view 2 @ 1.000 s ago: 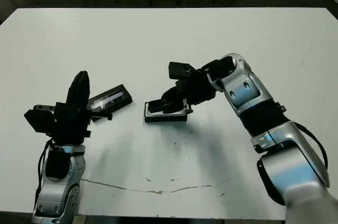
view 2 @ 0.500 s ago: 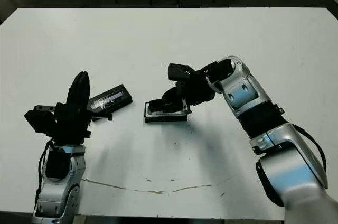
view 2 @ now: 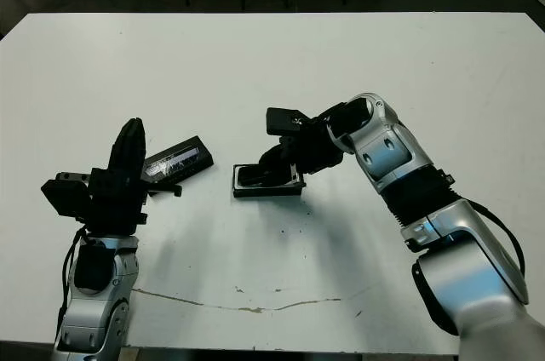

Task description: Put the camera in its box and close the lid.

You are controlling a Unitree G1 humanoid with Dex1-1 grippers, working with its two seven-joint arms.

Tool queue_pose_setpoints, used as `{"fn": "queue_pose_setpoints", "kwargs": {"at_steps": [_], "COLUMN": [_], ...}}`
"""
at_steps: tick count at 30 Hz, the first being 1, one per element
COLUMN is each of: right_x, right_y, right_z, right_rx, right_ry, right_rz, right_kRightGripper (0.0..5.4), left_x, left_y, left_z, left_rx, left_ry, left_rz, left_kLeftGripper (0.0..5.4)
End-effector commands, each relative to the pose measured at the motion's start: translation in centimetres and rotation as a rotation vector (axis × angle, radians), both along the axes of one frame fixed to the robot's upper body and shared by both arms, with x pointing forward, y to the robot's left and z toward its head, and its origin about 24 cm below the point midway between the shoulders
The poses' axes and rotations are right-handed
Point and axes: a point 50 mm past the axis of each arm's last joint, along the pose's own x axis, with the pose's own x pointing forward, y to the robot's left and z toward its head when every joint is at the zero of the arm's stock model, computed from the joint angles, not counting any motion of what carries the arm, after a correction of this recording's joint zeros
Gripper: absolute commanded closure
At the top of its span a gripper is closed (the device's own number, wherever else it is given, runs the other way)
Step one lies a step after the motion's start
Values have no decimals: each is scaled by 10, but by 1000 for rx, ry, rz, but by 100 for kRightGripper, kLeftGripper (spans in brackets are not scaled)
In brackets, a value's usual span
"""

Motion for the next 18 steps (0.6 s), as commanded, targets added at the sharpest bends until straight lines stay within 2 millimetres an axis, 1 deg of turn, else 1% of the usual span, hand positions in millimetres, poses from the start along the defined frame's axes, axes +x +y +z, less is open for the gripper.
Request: {"fn": "queue_pose_setpoints", "kwargs": {"at_steps": [1, 18], "right_x": [-3, 0], "right_y": [-1, -2], "right_z": [-6, -14], "right_rx": [-15, -38], "right_ry": [10, -18], "right_rz": [12, -27], "right_kRightGripper": [451, 451], "left_x": [-1, -2], "left_y": [0, 0], "left_z": [-8, -10], "left_rx": [3, -10], "left_ry": [35, 34], "left_rz": [5, -2], "left_kLeftGripper": [540, 540]}}
